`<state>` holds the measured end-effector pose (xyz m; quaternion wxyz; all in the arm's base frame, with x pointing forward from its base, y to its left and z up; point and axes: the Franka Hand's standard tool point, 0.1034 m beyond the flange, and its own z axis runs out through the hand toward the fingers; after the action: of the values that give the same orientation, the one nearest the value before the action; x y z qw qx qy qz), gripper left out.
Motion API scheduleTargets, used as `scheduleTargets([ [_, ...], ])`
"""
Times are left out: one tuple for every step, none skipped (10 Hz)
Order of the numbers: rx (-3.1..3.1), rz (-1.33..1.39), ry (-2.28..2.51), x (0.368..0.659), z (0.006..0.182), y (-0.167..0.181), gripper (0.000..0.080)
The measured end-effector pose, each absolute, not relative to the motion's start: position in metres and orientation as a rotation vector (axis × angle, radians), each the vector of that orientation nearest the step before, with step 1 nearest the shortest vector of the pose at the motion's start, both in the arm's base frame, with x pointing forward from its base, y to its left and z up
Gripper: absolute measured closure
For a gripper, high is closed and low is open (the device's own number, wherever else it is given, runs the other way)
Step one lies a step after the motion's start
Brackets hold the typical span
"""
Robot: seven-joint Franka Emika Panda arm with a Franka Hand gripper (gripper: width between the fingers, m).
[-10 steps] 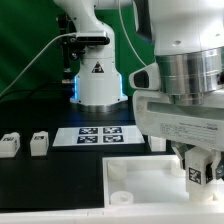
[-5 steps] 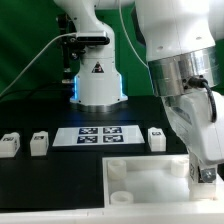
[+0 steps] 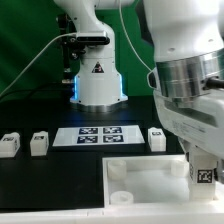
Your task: Assemble one leg
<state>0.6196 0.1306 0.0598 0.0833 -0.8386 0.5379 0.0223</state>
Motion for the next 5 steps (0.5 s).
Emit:
scheduleTargets([
  [-2.657,0.079,1.388,0.6173,0.0610,0.1324,0.0155],
  [-2.836,0.104,1.093,0.6171,0.0628,0.1361,0.0155],
  [-2.890,0.084,0.923,0.6208,0.0628,0.1367,0.0151],
  [-2.931,0.078,0.780,0.6202,0.0620,0.1351,0.0150],
  [-2.950,0.073,0.700,0.6202,0.0619,0.1348,0.0150],
])
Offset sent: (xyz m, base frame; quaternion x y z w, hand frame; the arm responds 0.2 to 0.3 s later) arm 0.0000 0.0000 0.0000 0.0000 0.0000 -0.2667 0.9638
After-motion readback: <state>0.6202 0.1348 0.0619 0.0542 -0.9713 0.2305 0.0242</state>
